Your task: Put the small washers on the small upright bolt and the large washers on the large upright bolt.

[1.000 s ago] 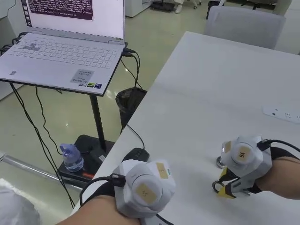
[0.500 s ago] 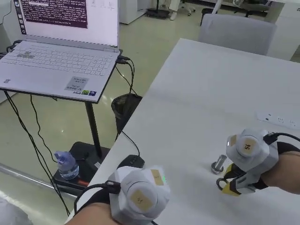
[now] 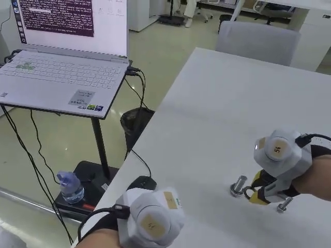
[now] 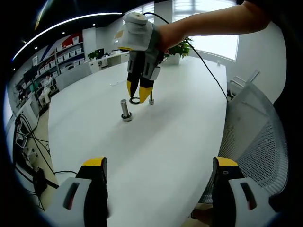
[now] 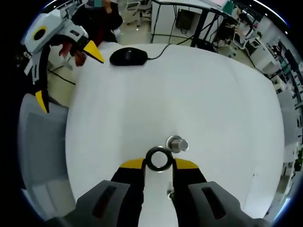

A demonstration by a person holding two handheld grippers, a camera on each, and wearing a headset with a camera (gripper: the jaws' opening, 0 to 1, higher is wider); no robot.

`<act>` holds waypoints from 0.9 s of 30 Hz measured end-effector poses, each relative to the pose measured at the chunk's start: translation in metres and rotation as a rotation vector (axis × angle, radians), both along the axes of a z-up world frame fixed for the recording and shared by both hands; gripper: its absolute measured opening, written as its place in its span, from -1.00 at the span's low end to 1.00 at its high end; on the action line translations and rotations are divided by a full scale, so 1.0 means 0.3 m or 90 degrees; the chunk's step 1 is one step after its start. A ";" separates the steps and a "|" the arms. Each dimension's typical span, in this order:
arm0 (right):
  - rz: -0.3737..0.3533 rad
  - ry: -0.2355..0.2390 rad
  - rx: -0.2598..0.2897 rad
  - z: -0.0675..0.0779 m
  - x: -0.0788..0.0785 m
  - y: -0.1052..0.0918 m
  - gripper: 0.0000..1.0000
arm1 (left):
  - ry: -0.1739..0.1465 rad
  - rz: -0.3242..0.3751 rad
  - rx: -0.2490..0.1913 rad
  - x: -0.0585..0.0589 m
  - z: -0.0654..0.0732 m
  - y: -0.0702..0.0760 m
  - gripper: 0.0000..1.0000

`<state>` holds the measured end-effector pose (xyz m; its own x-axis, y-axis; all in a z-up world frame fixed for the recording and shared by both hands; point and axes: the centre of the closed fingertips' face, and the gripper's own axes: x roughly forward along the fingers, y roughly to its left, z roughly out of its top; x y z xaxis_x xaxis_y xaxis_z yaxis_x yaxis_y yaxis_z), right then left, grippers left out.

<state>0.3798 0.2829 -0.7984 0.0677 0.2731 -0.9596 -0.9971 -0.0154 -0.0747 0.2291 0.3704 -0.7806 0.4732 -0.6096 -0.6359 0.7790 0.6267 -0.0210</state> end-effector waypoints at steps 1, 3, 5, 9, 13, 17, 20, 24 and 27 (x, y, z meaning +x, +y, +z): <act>-0.003 -0.003 0.002 0.002 0.009 0.003 -0.55 | 0.001 0.001 -0.001 -0.001 0.000 0.000 0.84; -0.008 -0.007 0.004 0.005 0.023 0.009 -0.55 | 0.001 0.002 -0.003 -0.001 0.002 0.000 0.84; -0.009 -0.010 0.005 0.006 0.034 0.014 -0.55 | 0.001 0.004 -0.006 0.000 0.002 0.002 0.85; -0.016 -0.015 0.007 0.005 0.061 0.021 -0.55 | 0.001 0.009 -0.014 0.005 0.004 0.001 0.86; -0.020 -0.019 0.007 0.006 0.064 0.027 -0.54 | 0.000 0.012 -0.023 0.009 0.009 -0.002 0.87; -0.022 -0.020 0.007 0.005 0.065 0.036 -0.54 | 0.000 0.016 -0.027 0.013 0.011 -0.002 0.87; -0.024 -0.018 0.008 0.002 0.068 0.042 -0.54 | 0.000 0.015 -0.025 0.013 0.007 -0.001 0.87; -0.024 -0.016 0.005 -0.003 0.076 0.045 -0.54 | 0.004 0.009 -0.016 0.009 -0.001 0.003 0.86; -0.024 -0.016 0.003 -0.005 0.085 0.050 -0.54 | 0.006 0.009 -0.018 0.007 0.000 0.003 0.86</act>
